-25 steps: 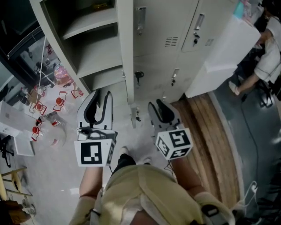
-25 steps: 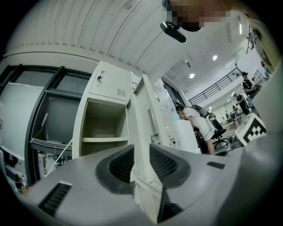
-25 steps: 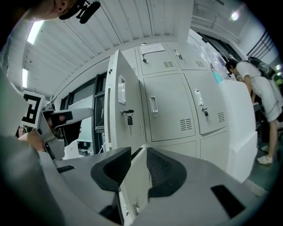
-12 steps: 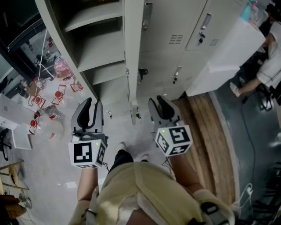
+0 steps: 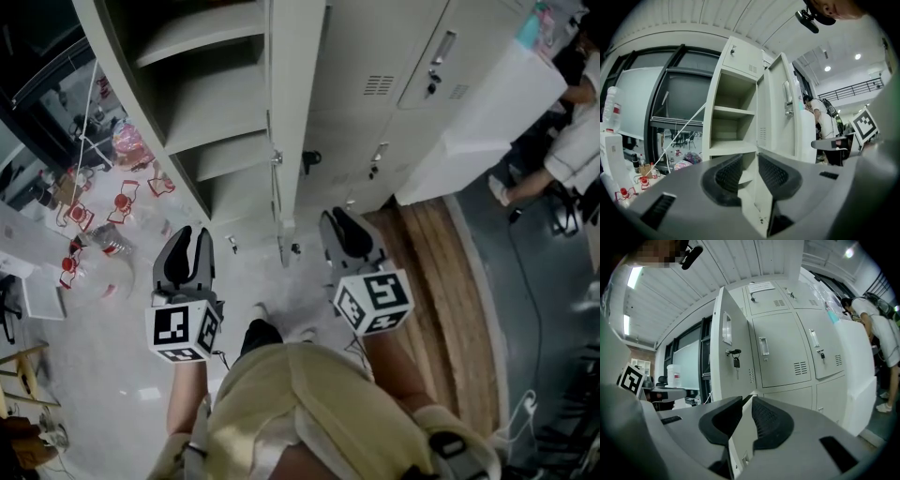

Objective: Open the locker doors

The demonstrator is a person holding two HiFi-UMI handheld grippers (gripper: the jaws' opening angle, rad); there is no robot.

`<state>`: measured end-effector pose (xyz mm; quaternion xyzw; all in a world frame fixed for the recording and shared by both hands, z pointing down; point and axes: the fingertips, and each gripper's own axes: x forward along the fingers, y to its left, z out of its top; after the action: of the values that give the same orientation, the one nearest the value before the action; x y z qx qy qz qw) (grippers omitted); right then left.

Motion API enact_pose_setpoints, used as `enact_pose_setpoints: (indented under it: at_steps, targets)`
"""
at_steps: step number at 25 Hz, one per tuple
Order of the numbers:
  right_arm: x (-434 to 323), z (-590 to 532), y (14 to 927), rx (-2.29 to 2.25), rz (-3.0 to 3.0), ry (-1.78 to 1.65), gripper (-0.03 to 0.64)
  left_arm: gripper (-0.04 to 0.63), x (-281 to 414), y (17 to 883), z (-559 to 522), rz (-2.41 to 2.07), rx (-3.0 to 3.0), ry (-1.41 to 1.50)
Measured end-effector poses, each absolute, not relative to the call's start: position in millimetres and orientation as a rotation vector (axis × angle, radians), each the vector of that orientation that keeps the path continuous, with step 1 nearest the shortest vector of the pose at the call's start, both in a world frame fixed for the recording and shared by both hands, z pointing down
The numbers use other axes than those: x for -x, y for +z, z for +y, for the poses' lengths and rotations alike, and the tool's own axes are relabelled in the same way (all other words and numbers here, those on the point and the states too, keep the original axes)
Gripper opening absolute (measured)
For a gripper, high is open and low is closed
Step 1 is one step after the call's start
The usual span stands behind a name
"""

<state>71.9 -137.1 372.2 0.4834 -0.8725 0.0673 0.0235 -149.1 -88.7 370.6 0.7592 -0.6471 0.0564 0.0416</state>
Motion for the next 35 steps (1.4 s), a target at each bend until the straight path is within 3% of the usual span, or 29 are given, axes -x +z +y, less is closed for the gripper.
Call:
enact_pose_setpoints:
  at_steps: [11, 35]
  targets:
    - [-62.5, -144.5, 380.8, -1.514, -2.689, 0.243, 0.008, 0.095, 161.3, 394.9, -82.5, -1.925, -2.265, 0.185]
    - [-51.9, -156.7, 395.4, -1.503, -2.674, 0.302, 0.003, 0.095, 158.6, 395.5, -92.5, -1.889, -2.270, 0.163]
